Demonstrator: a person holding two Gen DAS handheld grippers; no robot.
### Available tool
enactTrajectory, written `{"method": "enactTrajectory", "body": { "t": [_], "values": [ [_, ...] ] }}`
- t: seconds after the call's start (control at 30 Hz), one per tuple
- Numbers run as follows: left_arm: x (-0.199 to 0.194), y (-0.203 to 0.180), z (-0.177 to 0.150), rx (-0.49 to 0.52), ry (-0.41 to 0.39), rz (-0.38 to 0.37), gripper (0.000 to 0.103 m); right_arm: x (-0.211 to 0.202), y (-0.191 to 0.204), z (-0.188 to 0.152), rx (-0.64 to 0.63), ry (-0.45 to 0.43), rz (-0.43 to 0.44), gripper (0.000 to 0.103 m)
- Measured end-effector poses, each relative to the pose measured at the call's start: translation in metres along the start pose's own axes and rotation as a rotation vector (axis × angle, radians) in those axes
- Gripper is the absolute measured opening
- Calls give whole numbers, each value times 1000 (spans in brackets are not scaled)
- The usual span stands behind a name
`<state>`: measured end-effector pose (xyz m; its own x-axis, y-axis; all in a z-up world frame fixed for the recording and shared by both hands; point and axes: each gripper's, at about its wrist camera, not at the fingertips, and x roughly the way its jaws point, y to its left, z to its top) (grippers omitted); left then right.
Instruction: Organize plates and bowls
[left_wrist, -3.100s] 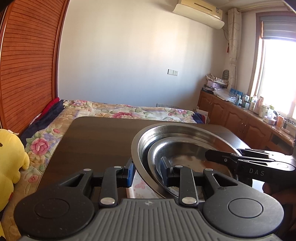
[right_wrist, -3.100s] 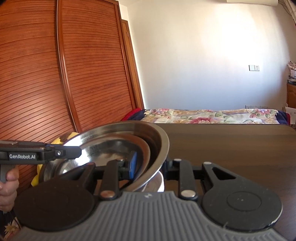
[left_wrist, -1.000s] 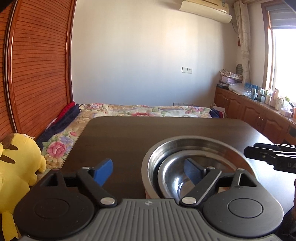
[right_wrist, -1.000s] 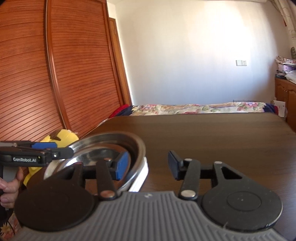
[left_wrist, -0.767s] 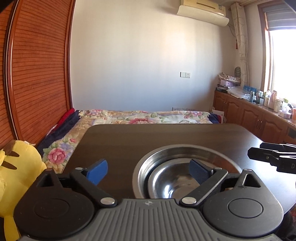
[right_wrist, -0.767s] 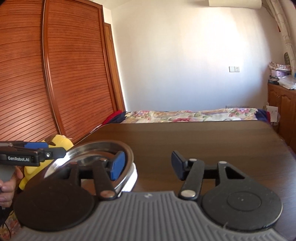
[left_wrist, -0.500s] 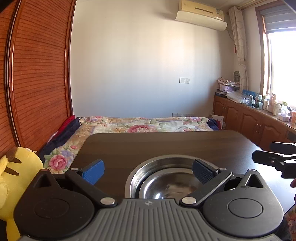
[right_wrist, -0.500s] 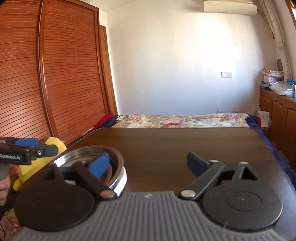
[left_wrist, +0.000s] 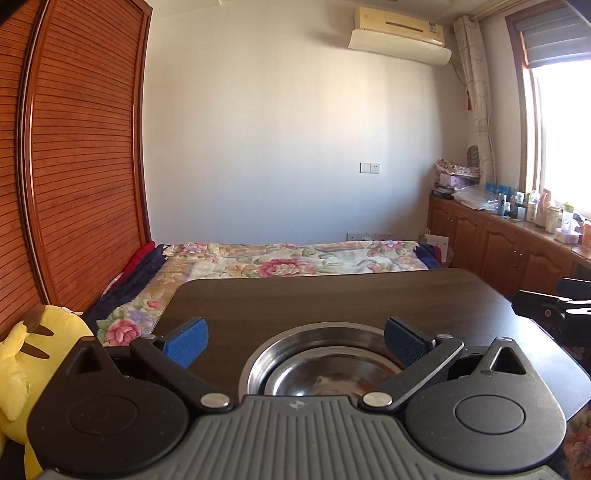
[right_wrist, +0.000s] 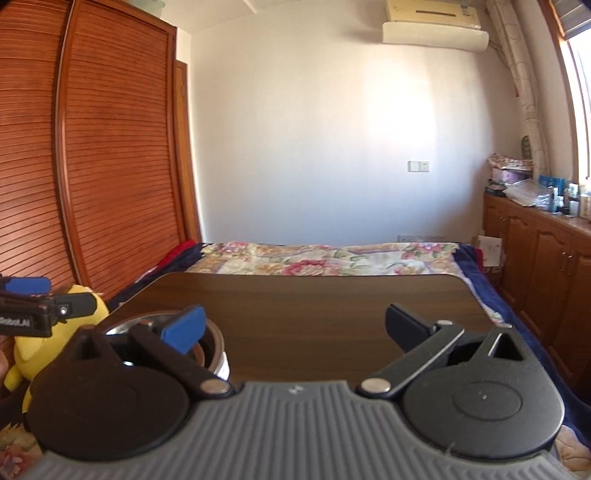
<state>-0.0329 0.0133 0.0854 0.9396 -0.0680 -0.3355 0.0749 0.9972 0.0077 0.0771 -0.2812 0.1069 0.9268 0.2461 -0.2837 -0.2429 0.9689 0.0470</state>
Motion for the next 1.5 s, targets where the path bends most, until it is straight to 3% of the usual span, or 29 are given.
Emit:
{"method": "enactTrajectory", "body": {
  "t": [0.4, 0.9, 1.5],
  "values": [
    [-17, -13, -6, 0, -12, 15, 103, -17, 2, -2, -12, -40, -88, 103],
    [-9, -13, -21, 17, 20, 27, 103, -11, -10, -23, 17, -1, -110, 103],
    [-7, -13, -24, 22, 31, 33, 103, -14, -13, -23, 21, 2, -115, 103]
  ]
}}
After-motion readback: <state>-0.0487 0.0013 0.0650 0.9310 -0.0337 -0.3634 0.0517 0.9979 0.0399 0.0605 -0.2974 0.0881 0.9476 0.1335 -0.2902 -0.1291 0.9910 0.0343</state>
